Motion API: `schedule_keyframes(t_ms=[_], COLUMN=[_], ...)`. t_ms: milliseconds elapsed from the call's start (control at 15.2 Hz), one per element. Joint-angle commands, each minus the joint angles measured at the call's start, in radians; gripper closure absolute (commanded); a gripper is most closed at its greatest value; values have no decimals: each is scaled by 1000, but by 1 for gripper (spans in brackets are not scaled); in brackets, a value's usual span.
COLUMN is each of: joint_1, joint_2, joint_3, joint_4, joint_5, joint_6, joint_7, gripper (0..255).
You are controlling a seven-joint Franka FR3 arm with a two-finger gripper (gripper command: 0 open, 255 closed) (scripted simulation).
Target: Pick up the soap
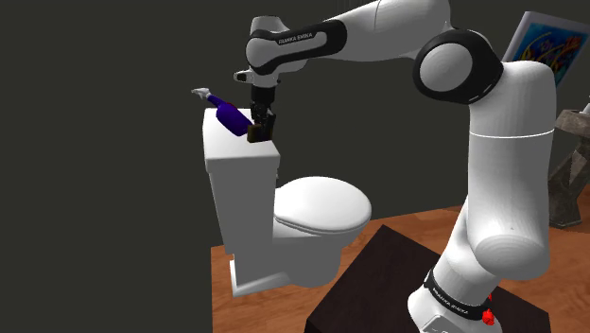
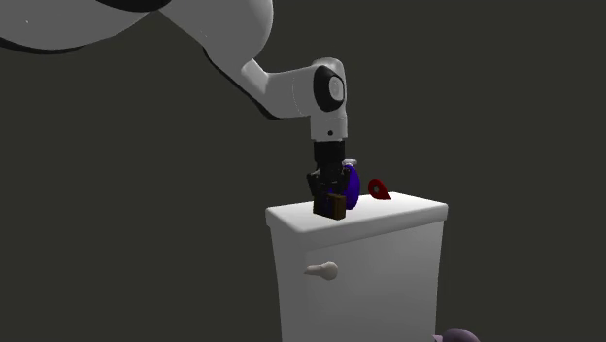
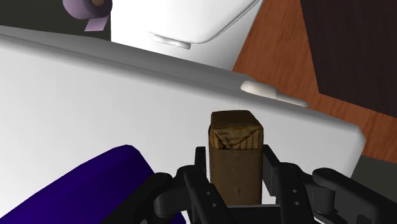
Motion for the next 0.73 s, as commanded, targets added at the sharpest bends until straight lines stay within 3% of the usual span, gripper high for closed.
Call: schedule_keyframes(t_ms=[0,198,660], joint_1=[0,0,-2], joint_2=[0,0,-1], joint_3=[0,0,-1], joint_4=[0,0,91], joint_5=[0,0,0], joint_6=[0,1,-93], joint_7=[0,0,-1], gripper=[255,255,255])
